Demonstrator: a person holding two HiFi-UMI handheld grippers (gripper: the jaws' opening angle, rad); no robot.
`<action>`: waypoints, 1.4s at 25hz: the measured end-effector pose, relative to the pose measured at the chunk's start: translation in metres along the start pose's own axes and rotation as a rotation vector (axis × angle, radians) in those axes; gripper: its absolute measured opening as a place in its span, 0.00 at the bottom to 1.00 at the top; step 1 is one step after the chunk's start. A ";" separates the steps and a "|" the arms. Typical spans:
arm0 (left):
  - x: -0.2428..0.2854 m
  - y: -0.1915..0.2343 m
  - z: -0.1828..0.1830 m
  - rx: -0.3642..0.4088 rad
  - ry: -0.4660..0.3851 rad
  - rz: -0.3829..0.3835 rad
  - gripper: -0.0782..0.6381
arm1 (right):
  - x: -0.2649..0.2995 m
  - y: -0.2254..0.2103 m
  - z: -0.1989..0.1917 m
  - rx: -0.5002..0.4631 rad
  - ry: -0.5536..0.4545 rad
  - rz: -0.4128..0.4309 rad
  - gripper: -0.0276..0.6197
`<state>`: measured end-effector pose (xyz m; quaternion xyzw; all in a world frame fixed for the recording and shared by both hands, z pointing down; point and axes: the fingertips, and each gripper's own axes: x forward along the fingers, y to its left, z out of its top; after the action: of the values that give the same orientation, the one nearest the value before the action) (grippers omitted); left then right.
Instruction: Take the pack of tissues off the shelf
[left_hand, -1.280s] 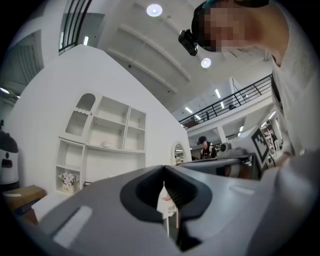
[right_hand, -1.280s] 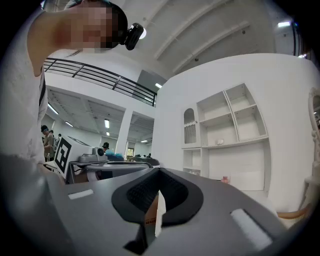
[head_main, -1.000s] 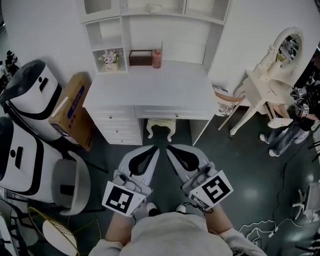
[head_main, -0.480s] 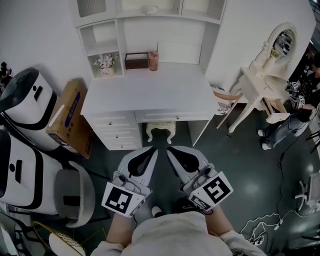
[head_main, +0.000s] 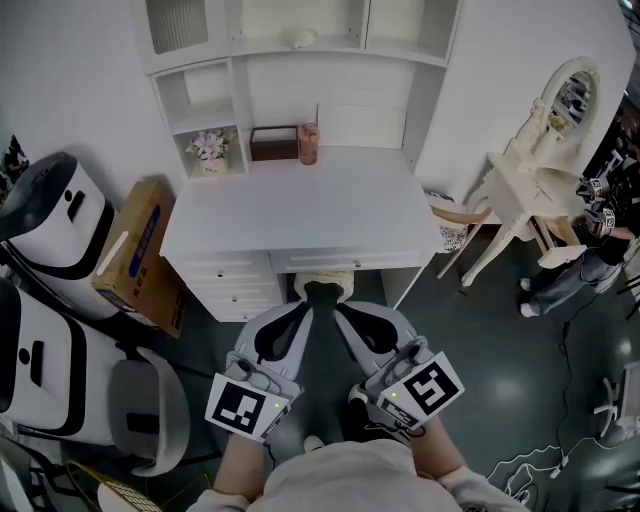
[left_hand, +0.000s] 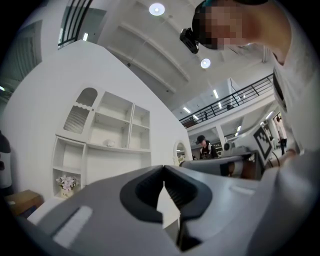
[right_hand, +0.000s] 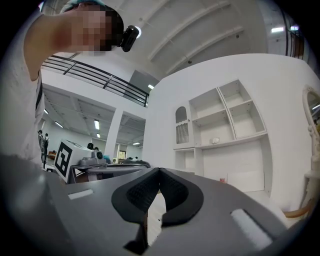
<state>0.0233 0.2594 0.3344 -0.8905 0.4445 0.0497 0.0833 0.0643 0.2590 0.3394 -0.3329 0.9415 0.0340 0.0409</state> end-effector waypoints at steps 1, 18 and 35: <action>0.008 0.004 -0.001 -0.001 0.000 0.001 0.11 | 0.005 -0.008 0.001 0.003 -0.004 0.004 0.05; 0.155 0.047 -0.007 0.034 -0.022 0.092 0.11 | 0.058 -0.151 0.013 -0.004 -0.021 0.120 0.07; 0.235 0.056 -0.036 0.033 0.049 0.174 0.11 | 0.074 -0.237 -0.004 0.058 -0.027 0.197 0.08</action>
<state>0.1199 0.0349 0.3259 -0.8481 0.5226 0.0277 0.0826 0.1557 0.0284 0.3270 -0.2369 0.9696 0.0152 0.0596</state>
